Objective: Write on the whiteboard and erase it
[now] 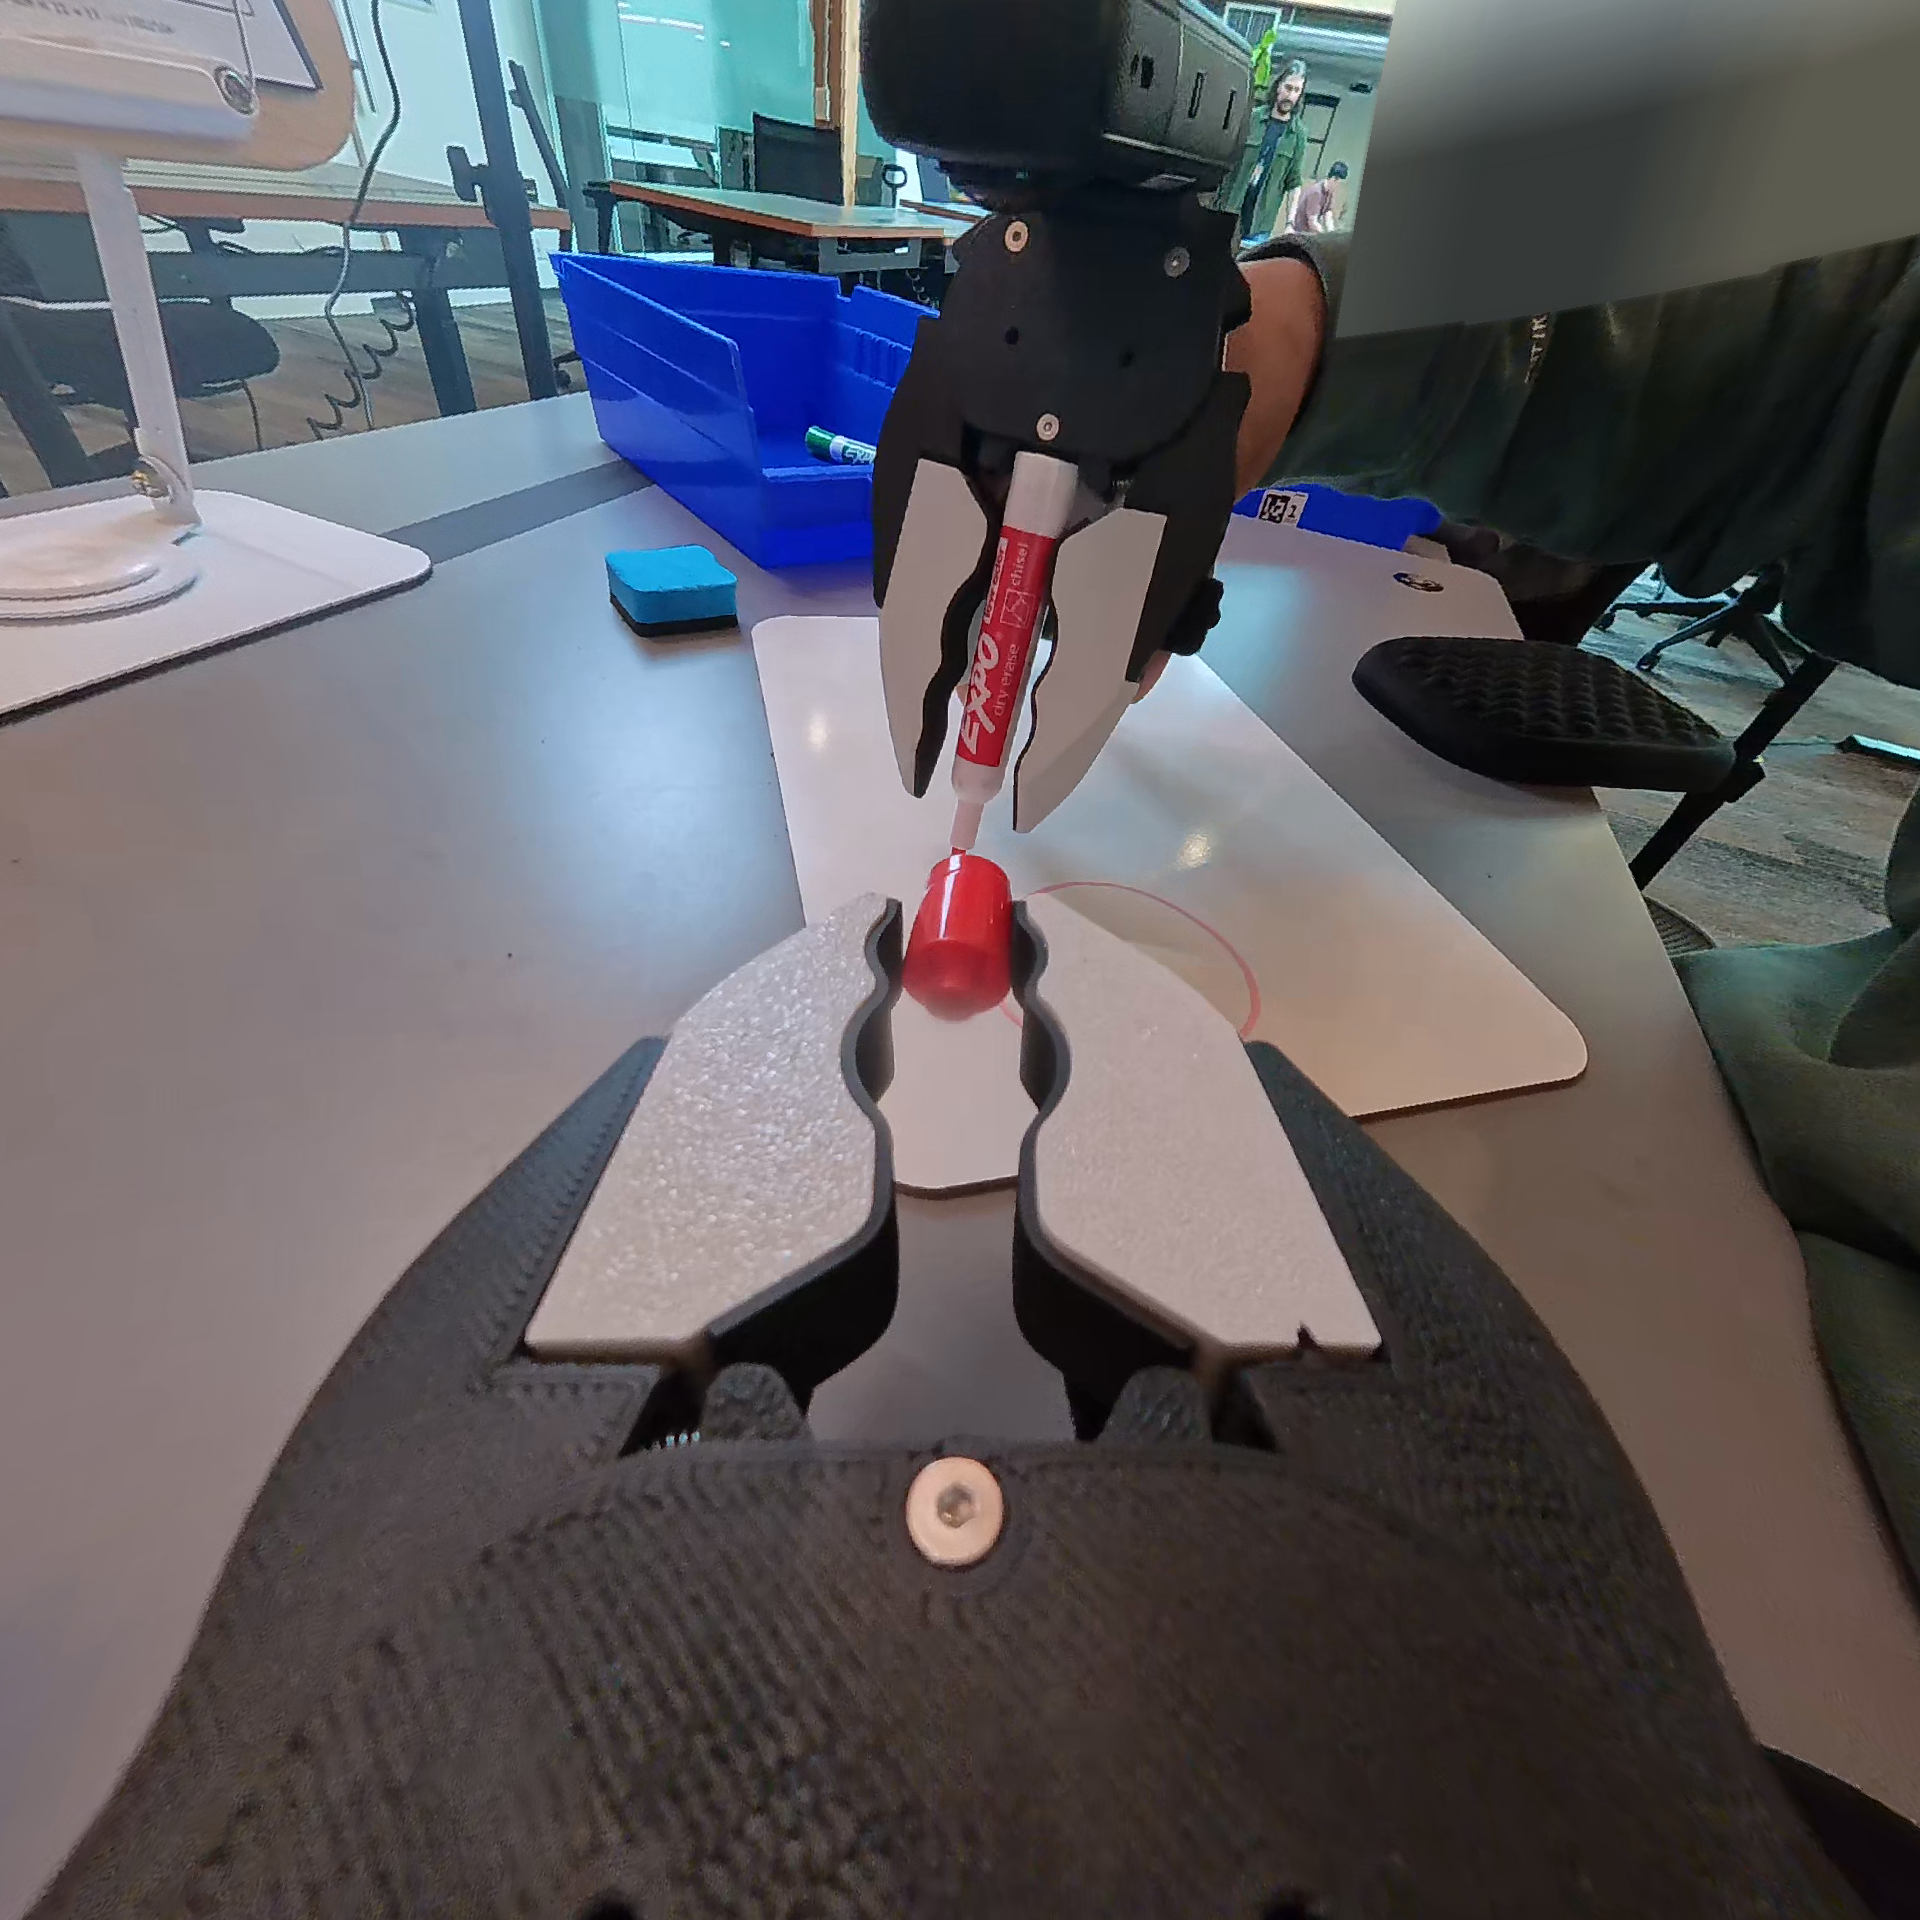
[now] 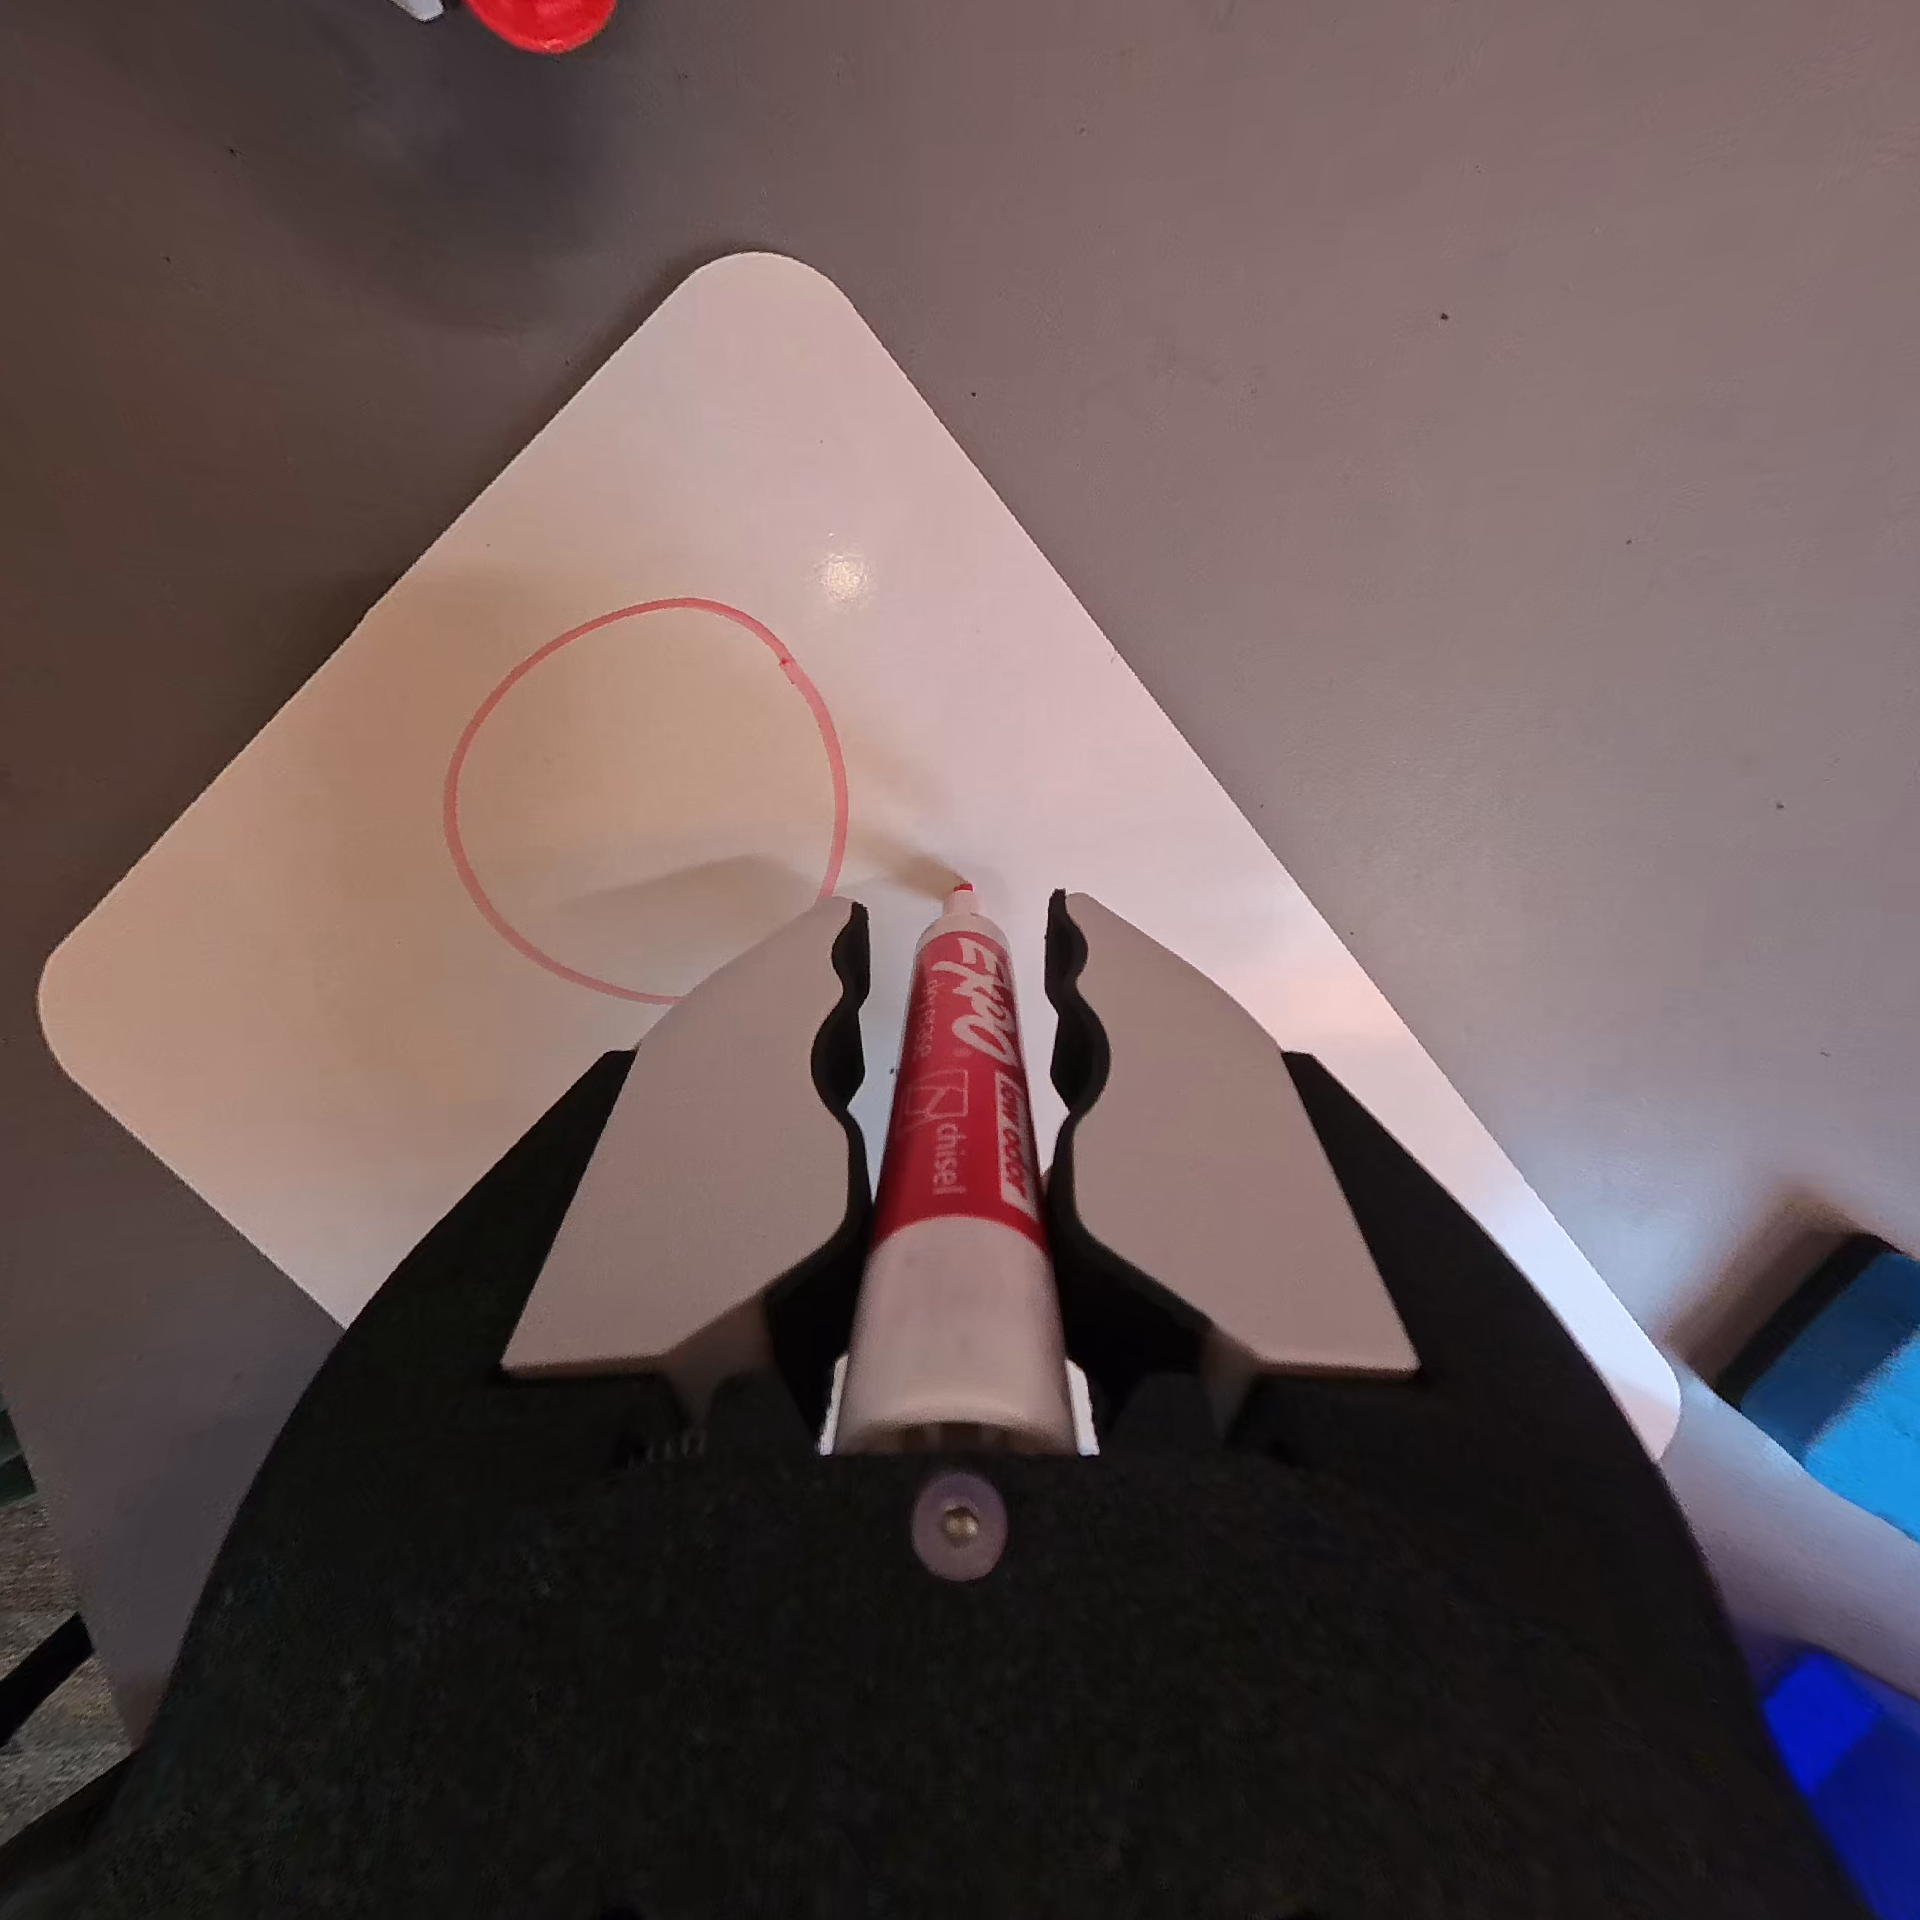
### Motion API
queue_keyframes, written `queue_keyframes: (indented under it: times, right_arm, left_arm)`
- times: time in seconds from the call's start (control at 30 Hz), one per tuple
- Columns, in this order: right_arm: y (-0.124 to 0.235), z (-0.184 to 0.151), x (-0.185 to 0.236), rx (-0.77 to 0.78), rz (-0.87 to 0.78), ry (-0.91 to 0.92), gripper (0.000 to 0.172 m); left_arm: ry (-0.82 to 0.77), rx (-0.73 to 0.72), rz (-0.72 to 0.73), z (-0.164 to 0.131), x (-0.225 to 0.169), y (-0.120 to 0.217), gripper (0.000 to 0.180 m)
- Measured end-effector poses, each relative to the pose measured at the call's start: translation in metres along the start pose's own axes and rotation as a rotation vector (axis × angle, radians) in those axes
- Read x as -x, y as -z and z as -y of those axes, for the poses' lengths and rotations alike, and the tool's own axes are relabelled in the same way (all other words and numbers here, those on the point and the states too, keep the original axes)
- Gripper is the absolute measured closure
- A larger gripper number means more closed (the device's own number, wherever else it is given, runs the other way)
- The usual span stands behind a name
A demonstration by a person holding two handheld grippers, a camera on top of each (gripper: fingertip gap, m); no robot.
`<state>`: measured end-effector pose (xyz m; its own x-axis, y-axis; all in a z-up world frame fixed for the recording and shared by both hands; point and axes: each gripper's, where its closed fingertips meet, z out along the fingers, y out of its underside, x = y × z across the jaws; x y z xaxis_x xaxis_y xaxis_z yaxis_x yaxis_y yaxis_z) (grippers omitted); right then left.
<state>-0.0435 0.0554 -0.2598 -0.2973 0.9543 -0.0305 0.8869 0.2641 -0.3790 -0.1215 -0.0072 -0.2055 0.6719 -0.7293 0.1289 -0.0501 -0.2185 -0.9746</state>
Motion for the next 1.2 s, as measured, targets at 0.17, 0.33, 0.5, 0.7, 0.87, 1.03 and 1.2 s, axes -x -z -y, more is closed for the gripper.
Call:
queue_keyframes:
  times: [0.17,0.33,0.5,0.7,0.87,1.03,1.2]
  right_arm:
    - [0.000,-0.002,0.001,0.007,-0.002,-0.003,0.138]
    - [0.003,-0.011,0.012,0.019,0.019,-0.015,0.138]
    - [0.010,-0.028,0.032,0.037,0.047,-0.033,0.138]
    - [0.016,-0.043,0.052,0.062,0.064,-0.035,0.138]
    - [0.016,-0.045,0.050,0.055,0.054,-0.038,0.138]
    - [0.022,-0.058,0.033,0.074,0.015,-0.071,0.138]
    - [0.032,-0.082,0.012,0.094,-0.035,-0.135,0.138]
  left_arm:
    - [0.003,0.005,-0.003,-0.001,0.000,-0.001,0.160]
    - [0.003,0.007,-0.004,-0.001,0.000,-0.001,0.160]
    - [0.006,0.010,-0.004,-0.002,0.000,-0.001,0.161]
    - [0.011,0.021,-0.015,-0.004,-0.003,-0.002,0.161]
    - [0.008,0.027,-0.015,-0.005,-0.003,-0.003,0.161]
    - [0.014,0.027,-0.015,-0.005,-0.002,-0.003,0.161]
    - [0.019,0.029,-0.016,-0.006,-0.002,-0.003,0.161]
